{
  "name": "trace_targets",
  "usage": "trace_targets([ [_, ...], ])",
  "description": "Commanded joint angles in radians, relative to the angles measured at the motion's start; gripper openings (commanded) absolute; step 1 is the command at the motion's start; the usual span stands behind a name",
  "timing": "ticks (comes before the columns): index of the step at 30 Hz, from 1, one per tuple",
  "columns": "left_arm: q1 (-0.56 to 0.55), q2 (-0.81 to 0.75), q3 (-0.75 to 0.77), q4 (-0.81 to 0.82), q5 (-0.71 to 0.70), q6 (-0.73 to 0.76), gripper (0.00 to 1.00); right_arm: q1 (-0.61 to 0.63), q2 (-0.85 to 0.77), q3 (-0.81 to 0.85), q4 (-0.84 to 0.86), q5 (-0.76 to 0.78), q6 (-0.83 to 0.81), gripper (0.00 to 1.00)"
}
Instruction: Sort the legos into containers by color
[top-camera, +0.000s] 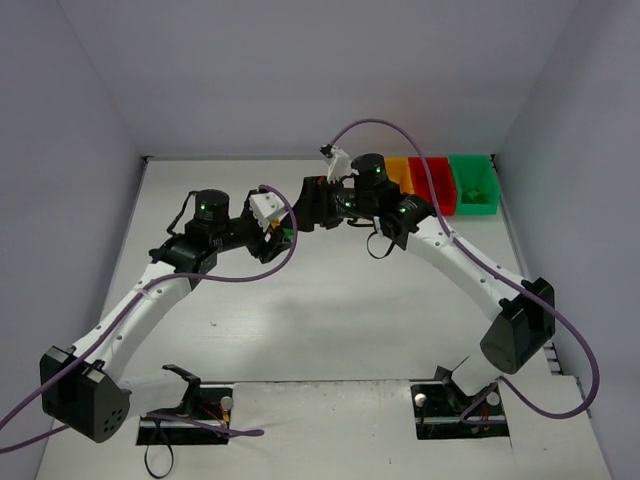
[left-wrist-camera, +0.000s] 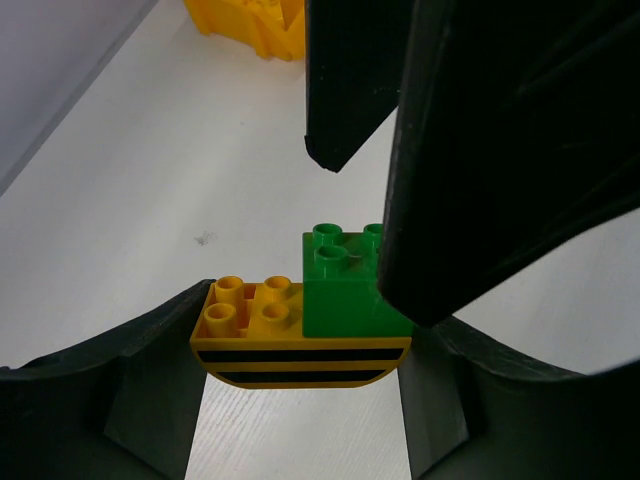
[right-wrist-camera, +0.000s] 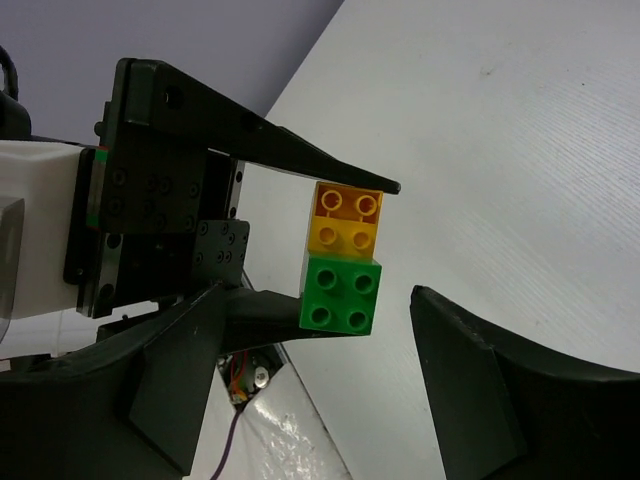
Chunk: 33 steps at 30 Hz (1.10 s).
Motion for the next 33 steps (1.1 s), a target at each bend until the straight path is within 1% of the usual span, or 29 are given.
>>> trace_targets([
  [1,-0.004,-0.037,0.06,0.037,0.024,0.016,0.0,0.01,0.005,0.017,0.088,-0.022,0.013,0.7],
  [8,-0.004,-0.048,0.06,0.043,0.023,0.009,0.0,0.03,0.034,0.002,0.086,-0.014,0.009,0.64],
  [11,-0.003,-0.053,0.058,0.046,0.023,0.009,0.0,0.036,0.047,-0.003,0.088,-0.014,0.009,0.58],
  [12,-0.004,-0.053,0.055,0.046,0.021,0.006,0.0,0.037,0.05,-0.003,0.086,-0.014,0.006,0.52],
  [14,-0.004,-0.054,0.054,0.048,0.02,0.006,0.0,0.04,0.054,0.002,0.088,-0.017,0.004,0.43],
  [15,-0.003,-0.053,0.051,0.046,0.018,0.006,0.0,0.04,0.056,0.005,0.089,-0.025,-0.001,0.29],
  [17,-0.003,-0.053,0.043,0.054,0.015,0.003,0.0,0.04,0.058,0.011,0.088,-0.038,-0.005,0.15],
  [18,-0.004,-0.051,0.04,0.057,0.012,0.003,0.0,0.04,0.055,0.012,0.088,-0.037,-0.01,0.04],
  [19,-0.003,-0.048,0.029,0.059,0.009,0.003,0.0,0.037,0.051,0.015,0.086,-0.028,-0.02,0.0],
  [22,-0.001,-0.039,-0.001,0.062,-0.015,0.003,0.0,0.008,0.033,0.018,0.077,-0.023,-0.03,0.0],
  [25,0.002,-0.027,-0.038,0.071,-0.049,-0.01,0.0,-0.051,0.018,0.028,0.059,-0.031,-0.046,0.0],
  [29,0.013,0.001,-0.071,0.082,-0.072,-0.033,0.0,-0.159,0.001,0.049,0.039,-0.046,-0.074,0.0],
  [32,0.016,0.009,-0.08,0.094,-0.071,-0.048,0.0,-0.208,-0.004,0.072,-0.021,-0.034,-0.117,0.0],
  [33,0.016,0.013,-0.081,0.095,-0.071,-0.051,0.0,-0.249,-0.004,0.075,-0.027,-0.029,-0.125,0.0],
])
